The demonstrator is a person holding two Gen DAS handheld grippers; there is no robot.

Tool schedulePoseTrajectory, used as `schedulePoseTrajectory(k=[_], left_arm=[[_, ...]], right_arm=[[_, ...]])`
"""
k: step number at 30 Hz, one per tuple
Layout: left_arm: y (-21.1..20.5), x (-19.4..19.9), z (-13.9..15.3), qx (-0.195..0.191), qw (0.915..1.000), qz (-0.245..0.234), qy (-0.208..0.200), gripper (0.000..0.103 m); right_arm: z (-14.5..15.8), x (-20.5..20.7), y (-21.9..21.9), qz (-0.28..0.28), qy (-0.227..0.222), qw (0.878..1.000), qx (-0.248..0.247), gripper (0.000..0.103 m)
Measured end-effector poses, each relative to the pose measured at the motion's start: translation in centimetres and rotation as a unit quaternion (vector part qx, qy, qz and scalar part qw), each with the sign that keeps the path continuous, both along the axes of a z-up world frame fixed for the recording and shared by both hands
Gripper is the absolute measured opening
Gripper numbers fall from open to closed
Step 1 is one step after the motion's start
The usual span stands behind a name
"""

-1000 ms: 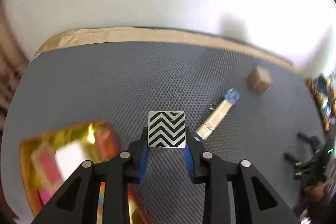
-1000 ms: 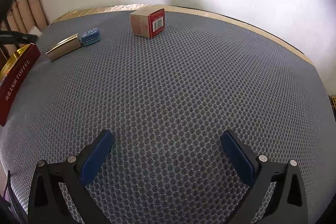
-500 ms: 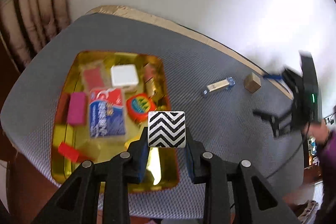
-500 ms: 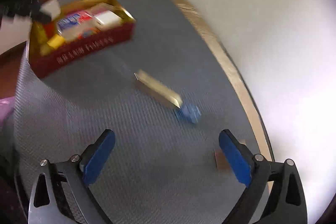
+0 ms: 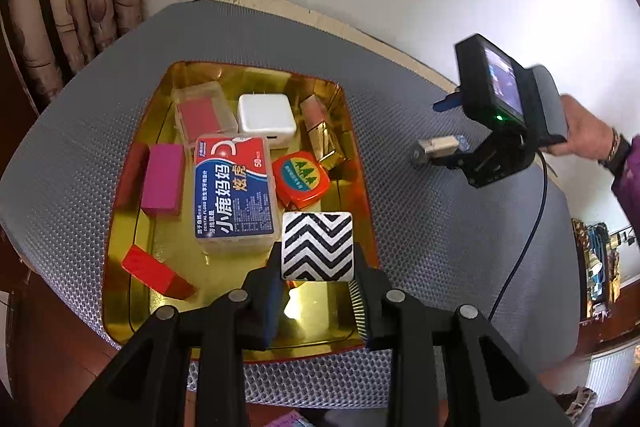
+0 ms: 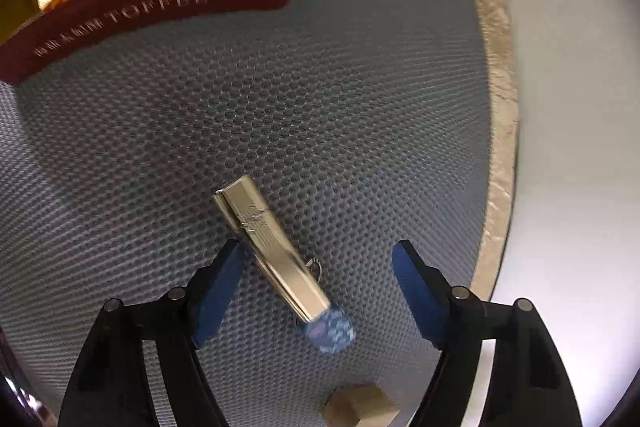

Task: Organize rigid objects
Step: 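Carry zigzag cube to tin with left tool while right grasps gold lighter, then release zigzag cube in tin with left tool while right carries lighter over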

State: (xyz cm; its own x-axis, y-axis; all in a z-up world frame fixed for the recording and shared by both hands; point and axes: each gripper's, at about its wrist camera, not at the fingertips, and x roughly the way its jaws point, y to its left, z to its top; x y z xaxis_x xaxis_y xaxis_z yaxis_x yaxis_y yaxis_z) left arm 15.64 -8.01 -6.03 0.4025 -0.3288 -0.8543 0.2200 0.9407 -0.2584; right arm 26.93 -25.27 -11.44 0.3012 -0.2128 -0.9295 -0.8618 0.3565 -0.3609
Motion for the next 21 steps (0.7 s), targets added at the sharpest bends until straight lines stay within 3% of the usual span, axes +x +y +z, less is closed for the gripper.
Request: schedulePoseTrajectory(k=[3,6,12,15,17,21], left_arm=[[0.0,0.4,-0.6,-0.006,0.9999,-0.002,0.011,0.030],[0.4,0.6,-0.6,-0.010,0.9999,0.003,0.014,0.030],[1.3,0.4,0.5,0.003,0.9997,0.021,-0.013,0.030],[2.0,0.3,0.8,0.009,0.9992,0.032,-0.022,0.030],[2.3,0.3,0.7,0.020,0.9988,0.036,-0.026,0.030],[1.5,0.5,0.2,0.020,0.9993,0.023,-0.021,0.030]], right_arm=[[-0.9,0.9,0.5,-0.005,0.018,1.000,-0.007,0.064],[-0.8,1.7,0.6,-0.041,0.038,0.998,0.009,0.027],[0.7,-1.0,0.1,-0.126,0.040,0.987,0.092,0.028],[2.4,-1.6,-1.6,-0.210,0.044,0.959,0.187,0.028],[4.2,-2.1,-2.6,-0.252,0.053,0.928,0.271,0.028],[7.3,-3.7,-2.5,-0.290,0.063,0.873,0.387,0.028]])
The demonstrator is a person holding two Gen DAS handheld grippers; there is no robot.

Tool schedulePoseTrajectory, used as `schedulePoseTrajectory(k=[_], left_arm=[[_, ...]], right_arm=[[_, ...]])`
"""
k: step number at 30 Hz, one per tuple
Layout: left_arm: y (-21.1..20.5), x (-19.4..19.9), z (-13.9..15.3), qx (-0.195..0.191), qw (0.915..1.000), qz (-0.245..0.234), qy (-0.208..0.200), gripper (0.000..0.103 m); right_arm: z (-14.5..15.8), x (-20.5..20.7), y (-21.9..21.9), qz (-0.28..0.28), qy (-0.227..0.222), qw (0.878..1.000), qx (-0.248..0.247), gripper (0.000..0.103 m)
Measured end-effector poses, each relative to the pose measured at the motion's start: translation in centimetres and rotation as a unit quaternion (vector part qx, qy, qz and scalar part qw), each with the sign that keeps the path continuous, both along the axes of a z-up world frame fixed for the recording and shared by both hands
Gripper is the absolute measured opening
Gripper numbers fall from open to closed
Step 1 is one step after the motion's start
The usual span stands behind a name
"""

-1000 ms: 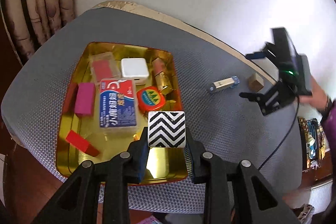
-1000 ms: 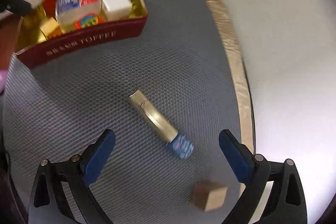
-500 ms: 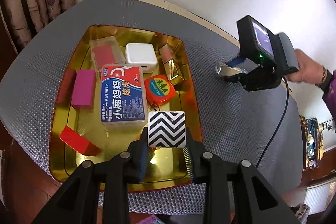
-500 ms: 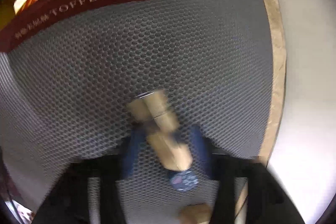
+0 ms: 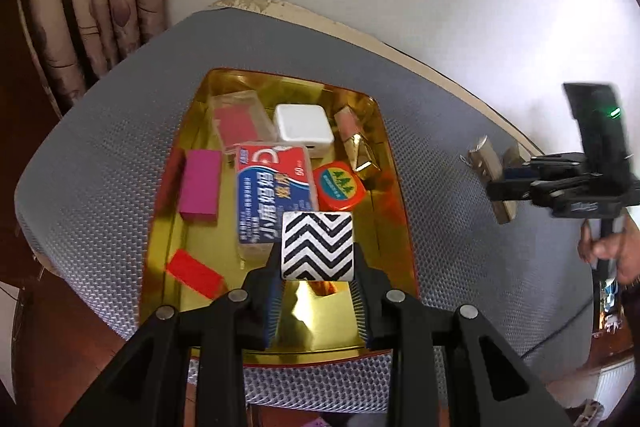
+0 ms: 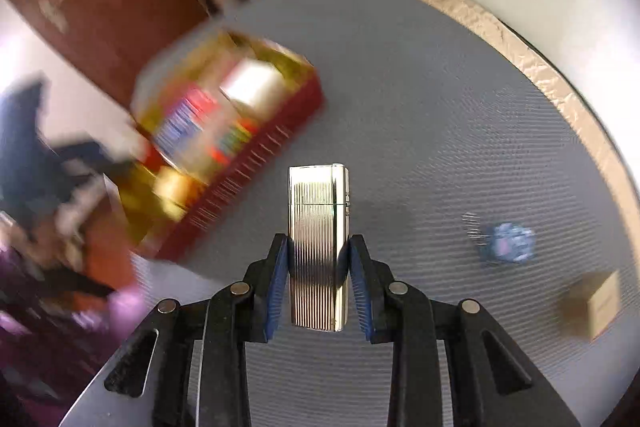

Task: Organize rigid objects
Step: 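Release zigzag cube in tin with left tool while right carries lighter over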

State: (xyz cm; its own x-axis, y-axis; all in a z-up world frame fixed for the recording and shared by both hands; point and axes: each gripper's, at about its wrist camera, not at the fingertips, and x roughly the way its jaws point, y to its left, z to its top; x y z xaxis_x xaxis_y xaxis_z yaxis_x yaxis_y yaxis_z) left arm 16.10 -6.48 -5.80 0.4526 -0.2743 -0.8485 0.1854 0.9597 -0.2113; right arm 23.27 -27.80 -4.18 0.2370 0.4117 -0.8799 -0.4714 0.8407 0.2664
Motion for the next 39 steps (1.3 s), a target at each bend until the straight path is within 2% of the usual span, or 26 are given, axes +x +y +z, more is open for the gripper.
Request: schedulePoseTrajectory(k=[4,9,12,14,16,19,22,26,28,35,38,39], left_arm=[[-2.0,0.5,-0.2,0.010,0.9993,-0.037,-0.005,0.030],[-3.7,1.4,-1.0,0.029,0.9977,-0.061,-0.004,0.030],[-4.3,2.0,-1.9,0.064,0.9962,-0.058,-0.004,0.030],[-4.2,2.1,-2.0,0.076,0.9958,-0.050,-0.009,0.033],[-3.9,2.0,-2.0,0.087,0.9954,-0.042,-0.004,0.038],[-3.2,1.4,-1.4,0.075,0.9968,-0.029,0.000,0.038],[-2.3,0.2,-0.7,0.060,0.9981,-0.013,-0.001,0.039],[-0.4,-2.2,0.2,0.034,0.9994,0.008,-0.005,0.040],[0.1,-3.3,0.6,0.034,0.9993,0.012,-0.011,0.041],[1.0,-4.6,1.3,0.039,0.9986,0.015,-0.033,0.041],[1.5,-5.0,1.5,0.055,0.9972,0.025,-0.043,0.041],[1.8,-5.0,1.6,0.052,0.9973,0.027,-0.043,0.041]], right_arm=[[2.1,-1.9,1.6,-0.021,-0.013,0.996,0.091,0.028],[2.6,-1.9,4.0,-0.031,-0.040,0.991,0.124,0.028],[1.9,-1.7,4.5,-0.037,-0.040,0.990,0.133,0.028],[2.0,-2.0,4.7,-0.043,-0.049,0.992,0.110,0.030],[1.8,-3.1,4.2,-0.048,-0.053,0.995,0.062,0.033],[-0.1,-4.1,4.7,-0.053,-0.028,0.998,0.027,0.034],[-1.7,-4.9,5.7,-0.057,-0.029,0.998,-0.025,0.034],[-3.4,-4.5,6.0,-0.070,-0.011,0.997,-0.017,0.034],[-3.7,-4.2,6.6,-0.072,-0.008,0.997,-0.022,0.034],[-7.4,-3.1,9.5,-0.074,0.002,0.989,-0.127,0.035],[-7.7,-3.4,9.9,-0.065,-0.009,0.989,-0.136,0.032],[-7.7,-3.5,9.5,-0.069,-0.007,0.989,-0.129,0.027]])
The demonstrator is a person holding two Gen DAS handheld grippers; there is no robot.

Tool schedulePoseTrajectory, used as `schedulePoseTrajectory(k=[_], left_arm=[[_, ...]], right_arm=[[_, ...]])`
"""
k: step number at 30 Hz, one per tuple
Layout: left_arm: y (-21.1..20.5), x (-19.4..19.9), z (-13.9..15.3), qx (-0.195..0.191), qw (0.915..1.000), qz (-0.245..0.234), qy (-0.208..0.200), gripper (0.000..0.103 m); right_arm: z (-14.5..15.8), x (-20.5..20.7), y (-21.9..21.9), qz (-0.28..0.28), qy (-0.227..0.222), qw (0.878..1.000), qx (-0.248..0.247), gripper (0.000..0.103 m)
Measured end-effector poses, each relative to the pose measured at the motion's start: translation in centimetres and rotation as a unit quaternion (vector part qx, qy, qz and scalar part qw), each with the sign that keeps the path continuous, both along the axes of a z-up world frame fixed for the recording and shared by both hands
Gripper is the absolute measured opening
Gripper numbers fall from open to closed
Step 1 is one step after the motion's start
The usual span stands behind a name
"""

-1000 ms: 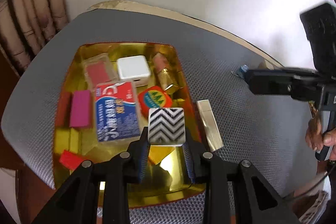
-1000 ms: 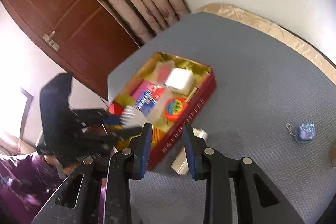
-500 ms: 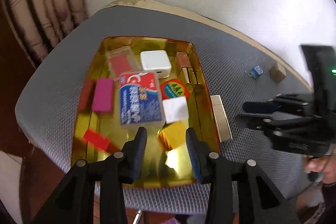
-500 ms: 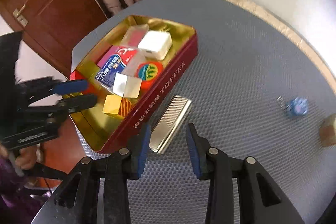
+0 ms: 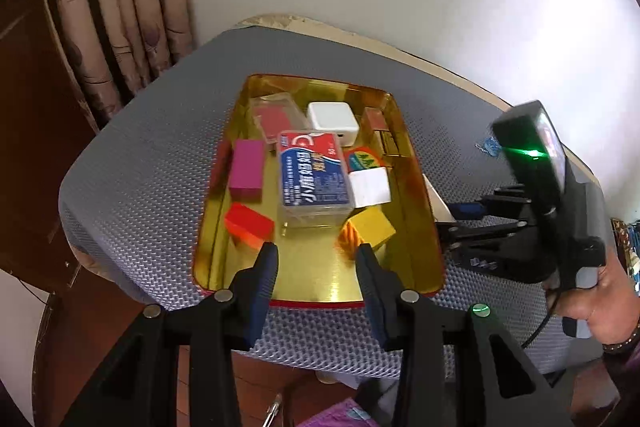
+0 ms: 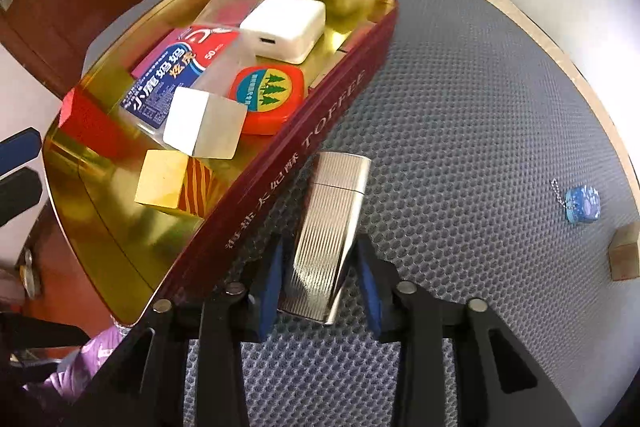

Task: Organize rigid objects
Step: 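Release zigzag cube in tin with left tool while right carries lighter over, then lower the gold lighter into the tin and open the right tool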

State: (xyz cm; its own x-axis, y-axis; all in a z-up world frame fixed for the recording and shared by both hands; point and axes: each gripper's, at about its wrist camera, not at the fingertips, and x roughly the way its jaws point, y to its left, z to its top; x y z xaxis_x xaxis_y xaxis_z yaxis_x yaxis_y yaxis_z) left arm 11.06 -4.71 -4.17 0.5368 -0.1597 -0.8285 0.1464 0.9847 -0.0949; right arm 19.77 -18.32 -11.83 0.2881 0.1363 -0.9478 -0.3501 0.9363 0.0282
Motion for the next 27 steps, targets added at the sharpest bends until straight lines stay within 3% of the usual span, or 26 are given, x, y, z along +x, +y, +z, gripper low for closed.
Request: schedulePoseTrajectory(k=[6,10,12,15,19,22,27], left_arm=[[1.8,-0.1,0.1,-0.020,0.9995,0.025,0.001,0.041],[2.8,0.1,-0.1,-0.035,0.9985,0.041,0.007,0.041],[3.3,0.2,-0.1,-0.037,0.9978,0.054,0.004,0.041],[4.1,0.3,-0.3,-0.045,0.9964,0.072,0.009,0.041],[4.9,0.8,-1.2,-0.056,0.9942,0.087,0.029,0.041],[5.4,1.0,-1.5,-0.066,0.9927,0.097,0.030,0.041],[5.4,0.8,-1.4,-0.048,0.9938,0.100,0.008,0.041]], right_arm=[[0.6,-0.9,-4.2,-0.044,0.034,0.995,0.078,0.026],[1.0,-2.2,-7.5,-0.093,0.057,0.983,0.148,0.026],[1.8,-3.3,-9.3,-0.126,0.065,0.969,0.205,0.027],[3.4,-3.9,-11.4,-0.169,0.072,0.937,0.298,0.027],[5.8,-2.0,-10.5,-0.171,0.058,0.916,0.359,0.027],[7.2,0.8,-7.3,-0.151,0.034,0.927,0.341,0.028],[6.7,5.4,-3.7,-0.136,0.015,0.949,0.285,0.029]])
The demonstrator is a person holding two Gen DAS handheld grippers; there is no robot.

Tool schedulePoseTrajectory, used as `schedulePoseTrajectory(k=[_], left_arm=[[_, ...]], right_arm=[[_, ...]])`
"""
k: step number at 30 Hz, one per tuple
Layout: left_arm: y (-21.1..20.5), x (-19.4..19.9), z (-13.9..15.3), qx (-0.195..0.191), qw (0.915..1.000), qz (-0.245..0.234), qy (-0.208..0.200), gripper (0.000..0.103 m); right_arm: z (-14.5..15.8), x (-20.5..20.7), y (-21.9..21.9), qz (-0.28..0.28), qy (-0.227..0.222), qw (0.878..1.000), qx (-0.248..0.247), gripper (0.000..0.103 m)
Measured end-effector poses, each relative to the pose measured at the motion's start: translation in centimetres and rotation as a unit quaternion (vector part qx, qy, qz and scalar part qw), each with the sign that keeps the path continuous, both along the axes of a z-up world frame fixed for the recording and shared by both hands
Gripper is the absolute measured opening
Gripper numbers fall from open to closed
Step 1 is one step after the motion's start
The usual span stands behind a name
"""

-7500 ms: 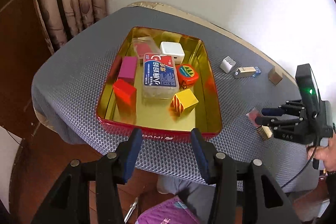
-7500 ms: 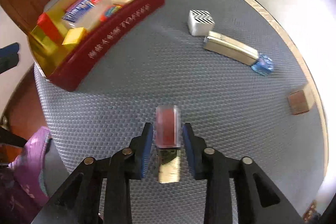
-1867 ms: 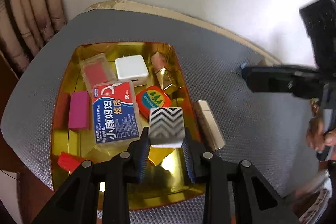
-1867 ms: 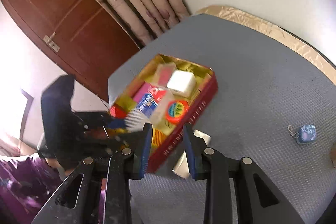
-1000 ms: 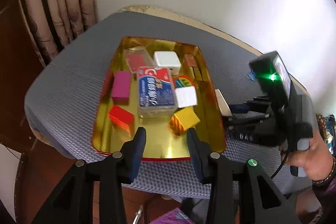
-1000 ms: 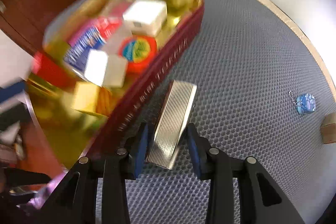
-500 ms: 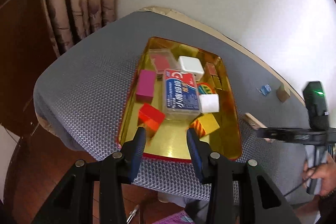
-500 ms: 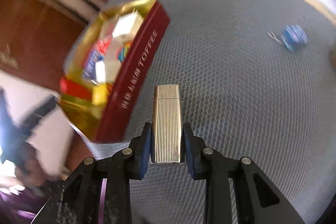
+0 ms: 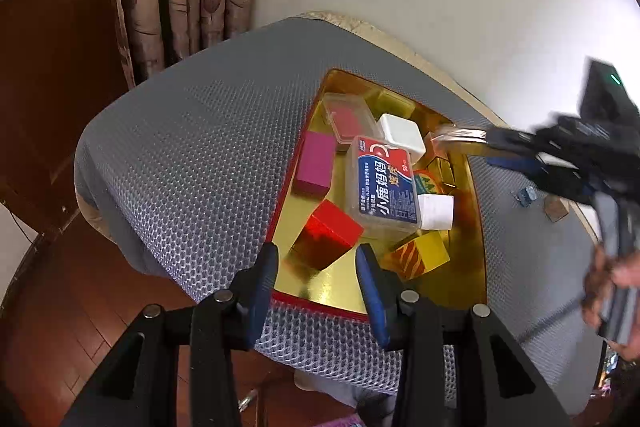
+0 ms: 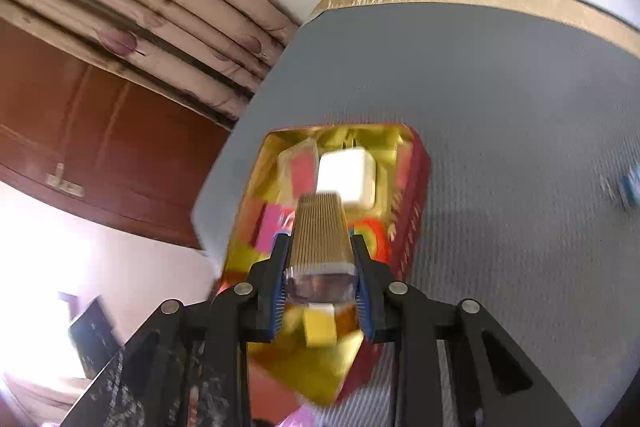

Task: Organize rigid objects
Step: 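Lower the gold lighter into the tin and open the right tool, then move both tools toward the blue patterned tag and brown box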

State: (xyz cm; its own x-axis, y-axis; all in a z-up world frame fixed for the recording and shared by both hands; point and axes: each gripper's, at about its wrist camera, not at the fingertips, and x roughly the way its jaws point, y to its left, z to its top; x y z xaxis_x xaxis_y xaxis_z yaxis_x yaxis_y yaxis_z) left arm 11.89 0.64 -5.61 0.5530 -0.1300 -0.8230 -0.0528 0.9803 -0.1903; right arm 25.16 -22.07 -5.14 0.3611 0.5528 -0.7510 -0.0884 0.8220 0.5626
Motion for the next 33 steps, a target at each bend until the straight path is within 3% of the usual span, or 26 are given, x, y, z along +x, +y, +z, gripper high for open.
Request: schedulePoseTrajectory(k=[2,3,4,6,7,8,10,13,14,18,22,26,28,31,33], left_arm=[[-0.4,0.0,-0.1,0.013,0.9999,-0.005,-0.004,0.041],[-0.4,0.0,-0.1,0.017,0.9998,-0.007,-0.004,0.041],[-0.6,0.0,-0.1,0.023,0.9997,-0.009,-0.004,0.041],[-0.6,0.0,-0.1,0.025,0.9996,-0.010,-0.005,0.041],[-0.6,0.0,-0.1,0.024,0.9997,-0.010,-0.004,0.041],[-0.5,0.0,-0.2,0.021,0.9997,-0.009,-0.004,0.042],[-0.5,0.0,-0.1,0.017,0.9998,-0.006,-0.004,0.042],[-0.8,-0.3,0.2,0.022,0.9996,-0.008,-0.013,0.042],[-1.3,-0.5,0.4,0.026,0.9993,-0.016,-0.019,0.042],[-3.8,-1.6,1.6,0.042,0.9966,-0.056,-0.041,0.042],[-8.3,-2.2,2.6,0.050,0.9889,-0.129,-0.054,0.042],[-15.0,-1.3,3.4,0.064,0.9733,-0.214,-0.053,0.042],[-18.8,0.0,3.4,0.060,0.9644,-0.252,-0.051,0.042],[-23.7,1.8,3.4,0.080,0.9494,-0.295,-0.072,0.042],[-27.2,3.8,3.0,0.104,0.9355,-0.326,-0.089,0.042]], right_arm=[[-0.3,0.5,0.7,-0.005,-0.008,1.000,-0.012,0.034],[-0.6,0.7,0.8,-0.007,-0.007,1.000,-0.009,0.044],[-0.8,1.0,1.0,-0.012,-0.007,1.000,-0.003,0.061],[-0.6,0.2,0.2,-0.026,-0.024,0.999,0.012,0.074],[-0.1,-0.5,-0.4,-0.031,-0.041,0.999,0.009,0.074],[0.4,-1.3,-1.0,-0.038,-0.057,0.998,-0.005,0.076],[1.2,-3.9,-2.7,-0.060,-0.093,0.992,-0.059,0.093],[1.0,-8.4,-6.1,-0.101,-0.133,0.971,-0.171,0.099],[0.3,-10.4,-8.1,-0.115,-0.135,0.959,-0.222,0.099],[-3.3,-15.7,-16.0,-0.168,-0.082,0.920,-0.344,0.099],[-5.5,-20.0,-23.8,-0.214,-0.032,0.888,-0.406,0.099],[-6.6,-21.4,-29.0,-0.252,0.002,0.871,-0.423,0.102],[-6.8,-21.7,-31.2,-0.263,-0.005,0.889,-0.376,0.102],[-7.5,-21.4,-34.1,-0.296,0.013,0.905,-0.304,0.103],[-7.3,-21.1,-34.7,-0.312,0.016,0.902,-0.298,0.103]])
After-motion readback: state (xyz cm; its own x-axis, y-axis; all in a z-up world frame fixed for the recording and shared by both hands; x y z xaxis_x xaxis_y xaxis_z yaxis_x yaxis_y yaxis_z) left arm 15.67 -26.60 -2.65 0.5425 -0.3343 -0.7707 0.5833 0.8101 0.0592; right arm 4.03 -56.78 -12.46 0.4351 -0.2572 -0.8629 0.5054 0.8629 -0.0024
